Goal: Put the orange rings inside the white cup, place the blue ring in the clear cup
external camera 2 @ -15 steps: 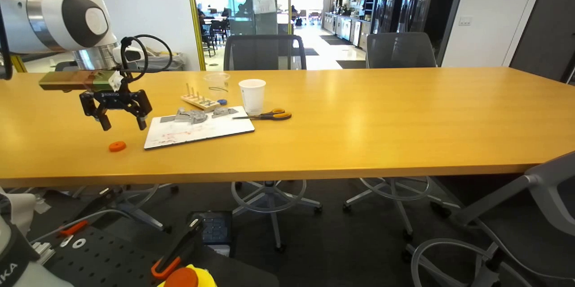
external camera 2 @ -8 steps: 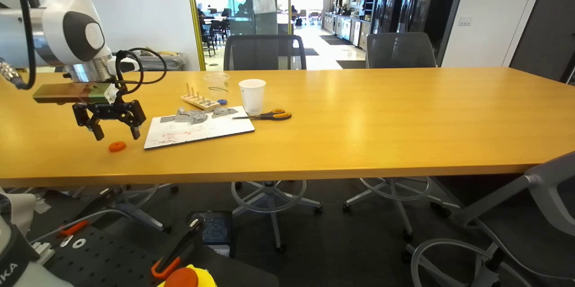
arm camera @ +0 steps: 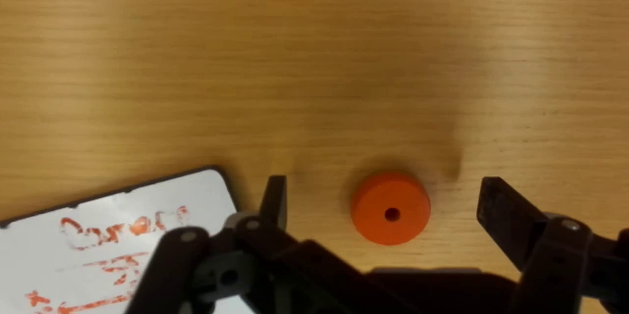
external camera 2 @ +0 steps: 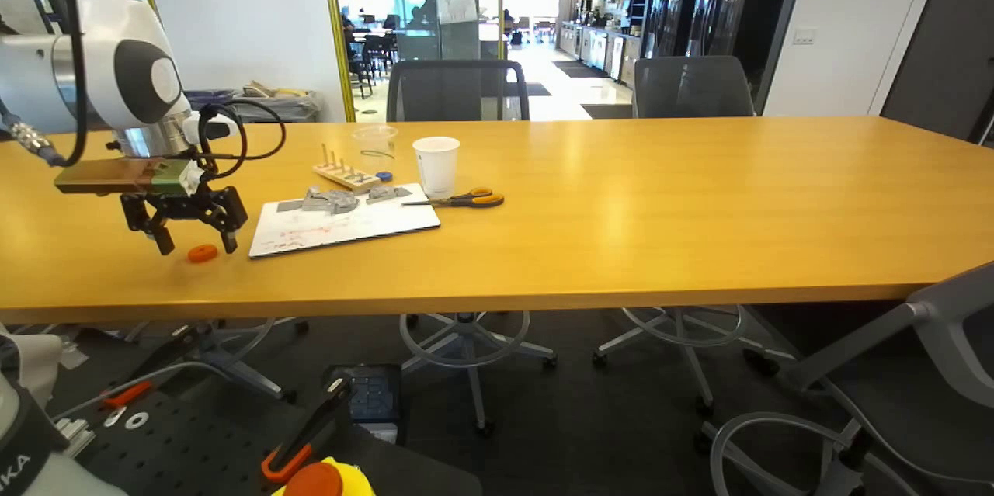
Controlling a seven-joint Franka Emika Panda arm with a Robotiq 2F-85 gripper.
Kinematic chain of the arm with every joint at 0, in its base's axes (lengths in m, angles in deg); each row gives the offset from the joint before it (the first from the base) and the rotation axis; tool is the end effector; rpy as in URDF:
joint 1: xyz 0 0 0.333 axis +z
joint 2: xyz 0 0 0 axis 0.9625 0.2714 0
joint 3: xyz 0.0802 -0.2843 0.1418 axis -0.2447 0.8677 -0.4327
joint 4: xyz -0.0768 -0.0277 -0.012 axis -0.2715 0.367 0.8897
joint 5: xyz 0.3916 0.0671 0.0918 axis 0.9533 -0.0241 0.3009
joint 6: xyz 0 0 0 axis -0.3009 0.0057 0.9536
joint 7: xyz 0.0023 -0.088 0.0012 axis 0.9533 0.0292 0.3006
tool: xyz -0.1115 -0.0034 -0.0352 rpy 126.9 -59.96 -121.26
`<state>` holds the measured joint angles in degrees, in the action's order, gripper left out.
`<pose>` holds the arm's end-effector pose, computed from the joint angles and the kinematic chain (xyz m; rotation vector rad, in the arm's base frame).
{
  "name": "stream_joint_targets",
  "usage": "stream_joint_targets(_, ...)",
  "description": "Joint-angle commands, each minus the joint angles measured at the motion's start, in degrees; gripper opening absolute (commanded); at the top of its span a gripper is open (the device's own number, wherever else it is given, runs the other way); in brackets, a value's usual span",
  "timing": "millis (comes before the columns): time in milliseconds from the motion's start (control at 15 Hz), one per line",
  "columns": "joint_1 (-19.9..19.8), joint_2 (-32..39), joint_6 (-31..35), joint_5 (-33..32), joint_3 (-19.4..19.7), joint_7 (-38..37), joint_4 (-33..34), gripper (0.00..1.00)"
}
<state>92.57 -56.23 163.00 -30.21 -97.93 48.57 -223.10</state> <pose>0.3262 0.2509 0.1746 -3.0253 -0.7617 -0.0674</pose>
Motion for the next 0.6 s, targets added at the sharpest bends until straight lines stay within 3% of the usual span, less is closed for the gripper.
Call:
stream_joint_targets(0,0.8,2.0,2.2,-1.1,0.4,-1.2,1.1,1.0)
stream_joint_targets(533,0.9,4.1,3.5,-0.6,0.4,-0.9,2.0,1.0)
